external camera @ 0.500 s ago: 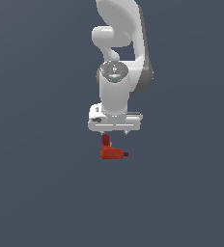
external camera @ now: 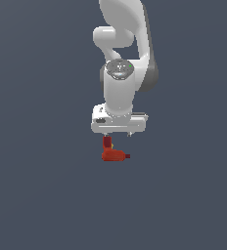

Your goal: Pick up the object and move it to a goal position.

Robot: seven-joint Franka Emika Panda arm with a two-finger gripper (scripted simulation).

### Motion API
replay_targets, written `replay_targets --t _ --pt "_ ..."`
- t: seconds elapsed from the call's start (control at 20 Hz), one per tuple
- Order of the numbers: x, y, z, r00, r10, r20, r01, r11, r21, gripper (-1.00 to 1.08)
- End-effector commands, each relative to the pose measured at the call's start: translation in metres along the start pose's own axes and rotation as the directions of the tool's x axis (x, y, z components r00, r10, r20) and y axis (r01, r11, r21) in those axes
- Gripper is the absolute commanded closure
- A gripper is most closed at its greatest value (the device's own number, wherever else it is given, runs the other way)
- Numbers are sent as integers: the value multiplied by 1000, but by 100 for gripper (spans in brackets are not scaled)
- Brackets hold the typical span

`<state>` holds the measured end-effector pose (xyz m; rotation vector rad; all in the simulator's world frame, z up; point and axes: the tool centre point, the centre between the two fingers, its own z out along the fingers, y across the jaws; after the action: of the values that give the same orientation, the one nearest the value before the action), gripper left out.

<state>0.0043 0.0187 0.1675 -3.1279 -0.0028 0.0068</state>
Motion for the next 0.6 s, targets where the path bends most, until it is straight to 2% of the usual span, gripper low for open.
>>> replay_targets --t 0.0,0.55 --pt "0 1 1 1000 -1 -1 1 1000 -1 -100" --pt "-2 14 30 996 -86 -33 86 996 -19 -100"
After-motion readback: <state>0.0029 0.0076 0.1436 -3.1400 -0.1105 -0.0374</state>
